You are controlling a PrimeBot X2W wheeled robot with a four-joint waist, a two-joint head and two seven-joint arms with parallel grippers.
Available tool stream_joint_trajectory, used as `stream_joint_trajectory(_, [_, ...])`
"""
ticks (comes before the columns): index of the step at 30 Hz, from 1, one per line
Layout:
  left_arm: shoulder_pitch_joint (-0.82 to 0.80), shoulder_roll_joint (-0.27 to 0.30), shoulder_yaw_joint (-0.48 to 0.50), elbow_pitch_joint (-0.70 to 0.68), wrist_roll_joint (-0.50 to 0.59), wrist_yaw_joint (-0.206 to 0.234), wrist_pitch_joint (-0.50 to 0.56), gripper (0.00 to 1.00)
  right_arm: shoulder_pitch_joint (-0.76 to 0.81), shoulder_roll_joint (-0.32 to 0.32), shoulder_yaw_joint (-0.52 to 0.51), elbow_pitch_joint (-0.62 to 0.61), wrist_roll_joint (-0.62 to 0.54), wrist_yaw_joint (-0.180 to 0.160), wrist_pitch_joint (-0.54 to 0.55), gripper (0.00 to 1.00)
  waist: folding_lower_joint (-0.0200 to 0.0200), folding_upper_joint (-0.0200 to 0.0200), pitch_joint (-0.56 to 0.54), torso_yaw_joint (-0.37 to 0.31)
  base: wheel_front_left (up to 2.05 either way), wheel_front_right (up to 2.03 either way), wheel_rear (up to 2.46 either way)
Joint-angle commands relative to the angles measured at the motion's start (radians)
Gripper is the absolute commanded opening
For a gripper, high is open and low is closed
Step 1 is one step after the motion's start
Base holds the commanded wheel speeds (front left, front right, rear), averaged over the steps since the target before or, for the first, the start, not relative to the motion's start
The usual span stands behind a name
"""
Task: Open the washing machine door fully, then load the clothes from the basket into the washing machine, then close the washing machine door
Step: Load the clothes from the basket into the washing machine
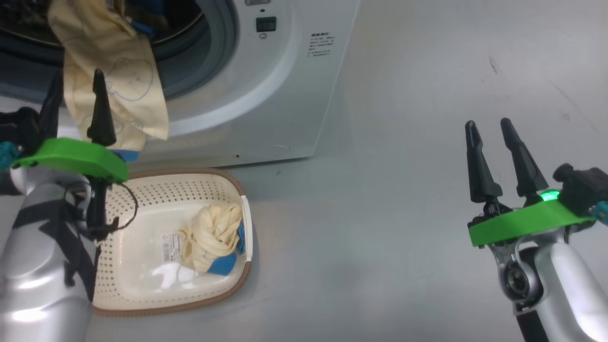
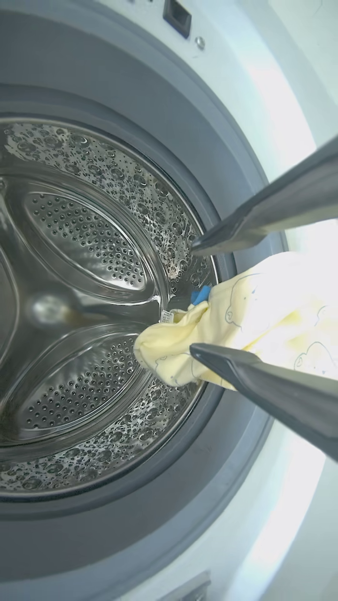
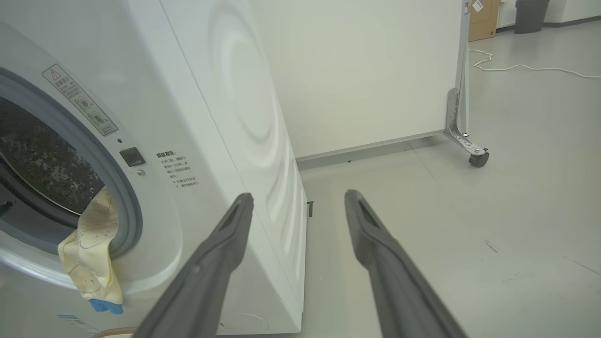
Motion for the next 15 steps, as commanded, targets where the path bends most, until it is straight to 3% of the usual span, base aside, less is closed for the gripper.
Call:
stream_joint_trajectory(1, [0.016,0.025,0.039,-0.053,0.014,0.001,-0.007,1.0,0.014,-0.024,0.008,-0.024,-0.01,0.002,-0.006,1.0,0.0,-0.0001,-0.025,0.017,0.0,0.0,0.0])
stream_joint_trajectory(15, [0.239,-0.012,0.104,-0.228,0.055,0.0,-0.007,1.0,0.076,-0.068,-0.017,-0.025,-0.013,0.002,-0.006,1.0,0.0,-0.0001,-0.098,0.072,0.0,0.0,0.0])
